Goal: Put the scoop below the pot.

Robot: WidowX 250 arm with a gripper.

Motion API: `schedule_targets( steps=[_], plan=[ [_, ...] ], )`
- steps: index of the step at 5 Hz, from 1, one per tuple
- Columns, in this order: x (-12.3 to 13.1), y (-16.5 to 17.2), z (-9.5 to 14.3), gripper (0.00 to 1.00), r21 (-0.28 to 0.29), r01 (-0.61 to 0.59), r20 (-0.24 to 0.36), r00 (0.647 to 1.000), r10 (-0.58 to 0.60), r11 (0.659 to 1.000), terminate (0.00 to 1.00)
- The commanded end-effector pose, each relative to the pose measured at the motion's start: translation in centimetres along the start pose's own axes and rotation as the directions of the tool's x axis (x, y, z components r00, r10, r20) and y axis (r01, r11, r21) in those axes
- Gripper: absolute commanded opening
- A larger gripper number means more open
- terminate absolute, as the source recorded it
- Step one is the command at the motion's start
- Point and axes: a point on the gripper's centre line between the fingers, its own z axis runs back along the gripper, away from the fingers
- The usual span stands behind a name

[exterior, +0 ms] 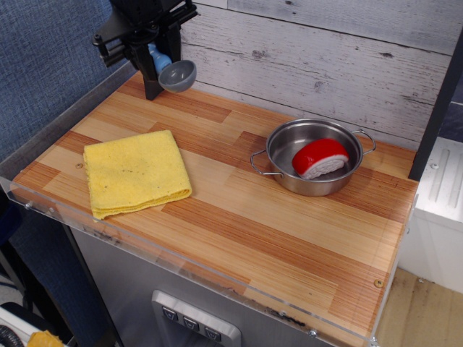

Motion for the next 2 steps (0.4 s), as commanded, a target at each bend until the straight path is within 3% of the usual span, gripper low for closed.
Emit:
schedule_targets(
  steps=[1, 2],
  plan=[
    [-6.0, -0.1, 2.6, 0.0, -0.083, 0.246, 0.0, 0.969, -0.247, 0.966, 0.0],
    [-8.9, 0.0, 2.2, 0.0, -0.093, 0.376, -0.01, 0.925, -0.379, 0.922, 0.0]
  ],
)
